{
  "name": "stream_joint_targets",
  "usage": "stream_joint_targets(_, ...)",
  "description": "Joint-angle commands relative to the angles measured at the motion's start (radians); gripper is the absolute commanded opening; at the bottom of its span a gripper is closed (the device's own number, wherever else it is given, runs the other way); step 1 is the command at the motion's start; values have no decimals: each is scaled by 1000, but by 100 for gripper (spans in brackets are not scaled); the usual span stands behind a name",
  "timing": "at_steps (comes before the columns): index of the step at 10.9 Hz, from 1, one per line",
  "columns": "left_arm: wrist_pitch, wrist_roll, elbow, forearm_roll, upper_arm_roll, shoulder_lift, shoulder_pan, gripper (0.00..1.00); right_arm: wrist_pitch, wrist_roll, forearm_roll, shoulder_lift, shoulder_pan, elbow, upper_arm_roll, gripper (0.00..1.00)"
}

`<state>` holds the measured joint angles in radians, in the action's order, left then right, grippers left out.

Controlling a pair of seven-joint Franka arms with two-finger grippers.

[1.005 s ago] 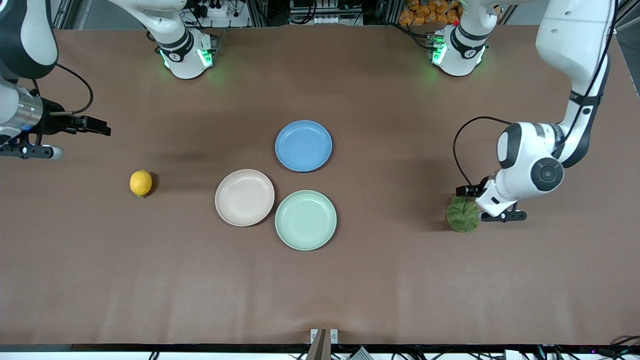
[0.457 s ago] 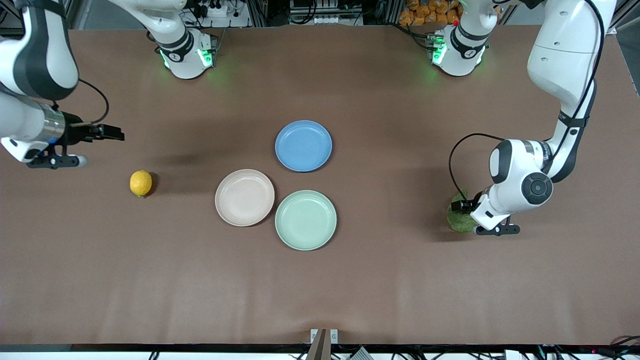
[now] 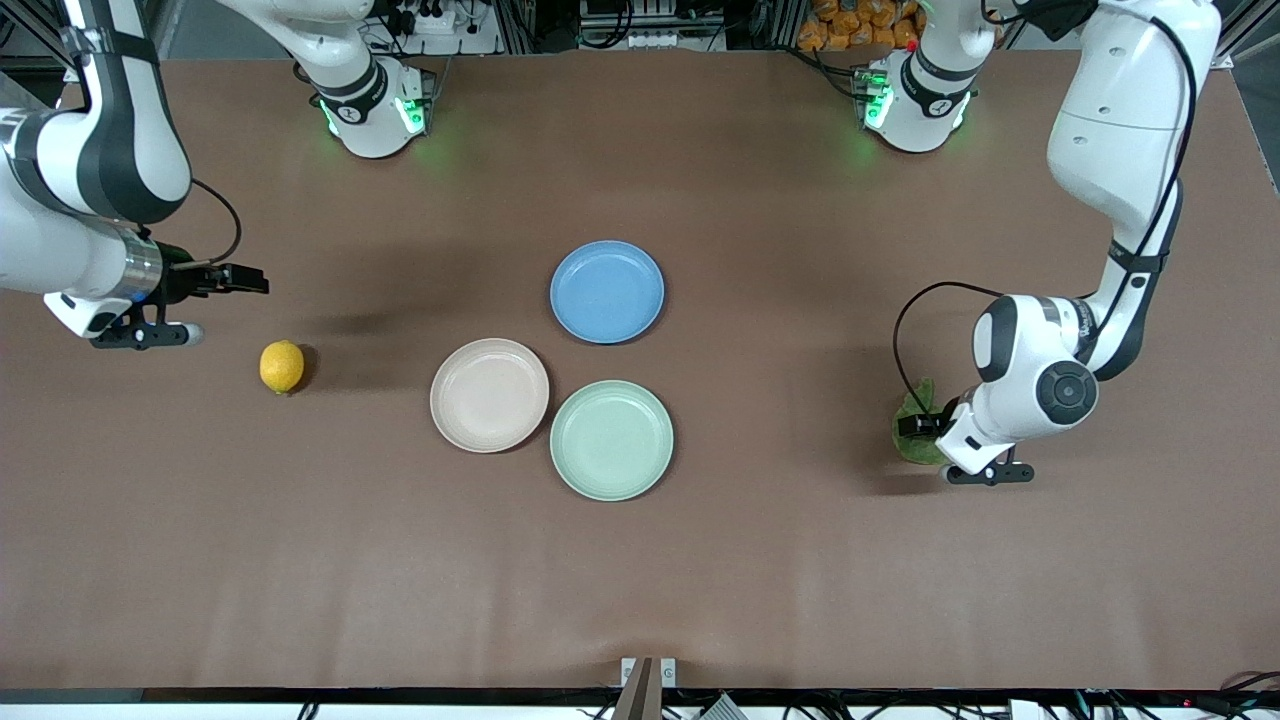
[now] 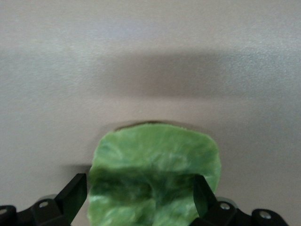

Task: Place lemon and lettuce in plates
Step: 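Grasp the lettuce with the left gripper while the right gripper grasps the lemon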

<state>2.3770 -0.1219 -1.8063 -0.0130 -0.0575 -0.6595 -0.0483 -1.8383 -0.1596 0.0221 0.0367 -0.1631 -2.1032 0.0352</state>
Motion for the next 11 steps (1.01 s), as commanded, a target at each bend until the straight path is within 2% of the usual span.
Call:
stream_joint_targets(1,25,-9,22,8,4,-28,-24,98,-47,-14,1,66,-18,0,6,100)
stream_joint_targets(3,24,4,28,-2,7,-26,-30,43,-84,-15,-1,107,-32,-1,5,100)
stream_joint_targets(4,18,10,42,-8,7,-28,-30,26,-105,-15,-1,120,-36,-1,5,100)
stream_joint_targets(6,10,13,53,-80,7,-31,-35,0,-154,-15,-8,155,-47,3,5,100)
stream_joint_targets(8,-14,13,70,-88,5,-25,-39,0,-194,-17,-13,196,-58,24,3,100)
stream_joint_targets(11,-240,-1,220,-75,4,-23,-74,0,-196,-14,-13,261,-70,57,2,100)
